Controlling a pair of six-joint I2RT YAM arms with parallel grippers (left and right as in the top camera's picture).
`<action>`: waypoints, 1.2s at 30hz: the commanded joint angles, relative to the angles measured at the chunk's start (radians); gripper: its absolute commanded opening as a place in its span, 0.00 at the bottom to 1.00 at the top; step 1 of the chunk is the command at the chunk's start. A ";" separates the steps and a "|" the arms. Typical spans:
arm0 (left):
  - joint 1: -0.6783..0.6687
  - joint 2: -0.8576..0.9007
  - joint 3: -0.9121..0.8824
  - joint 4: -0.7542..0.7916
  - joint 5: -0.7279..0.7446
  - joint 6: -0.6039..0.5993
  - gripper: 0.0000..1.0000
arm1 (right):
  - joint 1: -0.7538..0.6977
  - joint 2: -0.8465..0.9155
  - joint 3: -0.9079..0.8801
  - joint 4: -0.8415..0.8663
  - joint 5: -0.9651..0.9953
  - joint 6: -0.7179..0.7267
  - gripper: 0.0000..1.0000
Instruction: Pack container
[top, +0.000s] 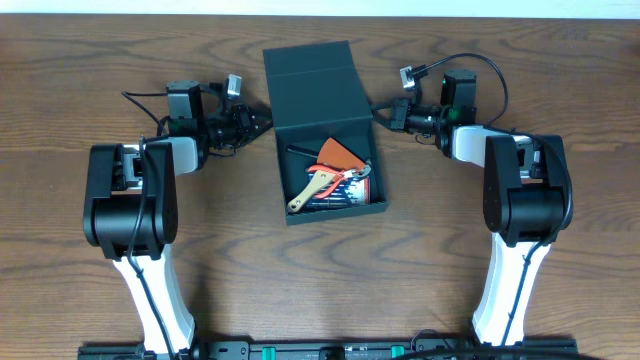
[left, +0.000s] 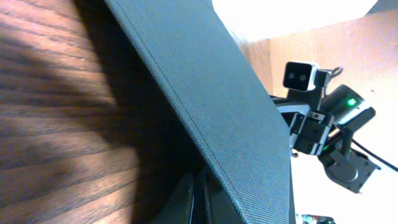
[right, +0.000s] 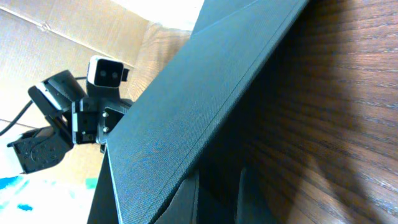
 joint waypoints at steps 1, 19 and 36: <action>0.000 0.005 0.006 0.018 0.072 -0.008 0.06 | 0.007 0.008 -0.001 0.007 -0.037 -0.007 0.01; 0.000 0.005 0.007 0.214 0.150 -0.133 0.06 | -0.027 0.008 0.010 0.063 -0.100 -0.007 0.01; 0.000 0.005 0.008 0.261 0.235 -0.165 0.06 | -0.038 0.008 0.058 0.103 -0.182 -0.007 0.02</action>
